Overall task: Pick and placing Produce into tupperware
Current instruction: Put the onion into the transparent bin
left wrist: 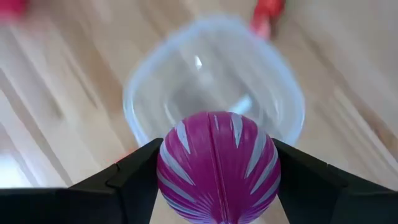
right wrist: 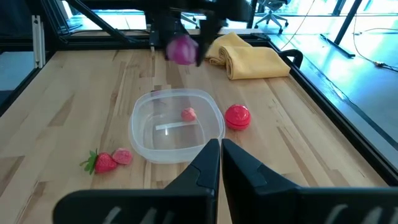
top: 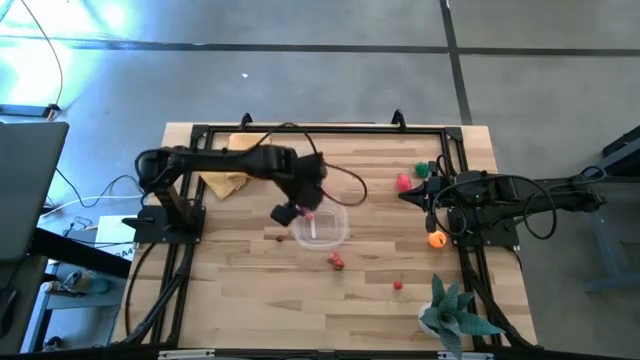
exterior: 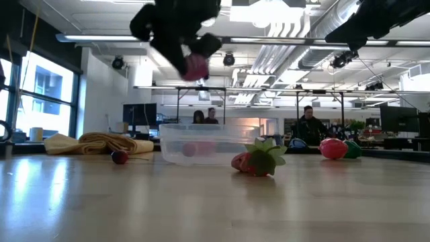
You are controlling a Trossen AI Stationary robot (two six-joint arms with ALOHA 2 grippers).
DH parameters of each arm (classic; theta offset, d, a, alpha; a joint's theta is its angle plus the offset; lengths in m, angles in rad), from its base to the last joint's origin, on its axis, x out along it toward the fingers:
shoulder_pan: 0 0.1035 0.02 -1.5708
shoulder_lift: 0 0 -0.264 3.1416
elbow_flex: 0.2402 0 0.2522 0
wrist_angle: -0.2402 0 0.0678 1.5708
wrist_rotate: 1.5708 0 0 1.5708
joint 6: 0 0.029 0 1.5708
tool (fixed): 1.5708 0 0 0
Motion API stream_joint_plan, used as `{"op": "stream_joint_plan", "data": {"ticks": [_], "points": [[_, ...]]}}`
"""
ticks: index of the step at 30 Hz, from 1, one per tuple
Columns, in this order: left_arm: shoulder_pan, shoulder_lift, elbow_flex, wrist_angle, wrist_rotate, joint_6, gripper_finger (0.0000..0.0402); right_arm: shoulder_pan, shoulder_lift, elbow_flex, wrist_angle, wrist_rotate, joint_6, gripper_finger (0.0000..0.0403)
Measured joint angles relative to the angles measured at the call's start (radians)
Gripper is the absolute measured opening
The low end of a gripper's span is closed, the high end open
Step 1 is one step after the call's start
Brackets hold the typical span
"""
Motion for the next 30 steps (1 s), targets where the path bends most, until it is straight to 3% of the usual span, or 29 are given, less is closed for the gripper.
{"op": "stream_joint_plan", "data": {"ticks": [9, 20, 30], "points": [[-0.068, 0.067, 0.005, 0.118, -0.100, 0.069, 0.0262, 0.000, 0.000, 0.000, 0.000, 0.000, 0.000, 0.0009], [-0.061, 0.239, 0.004, 0.190, -0.126, 0.129, 0.0262, 0.000, 0.000, 0.000, -0.004, 0.000, 0.000, 0.0009], [-0.061, 0.299, 0.004, 0.198, -0.122, 0.131, 0.0262, 0.000, 0.000, 0.000, -0.004, 0.000, 0.000, 0.0009]]}}
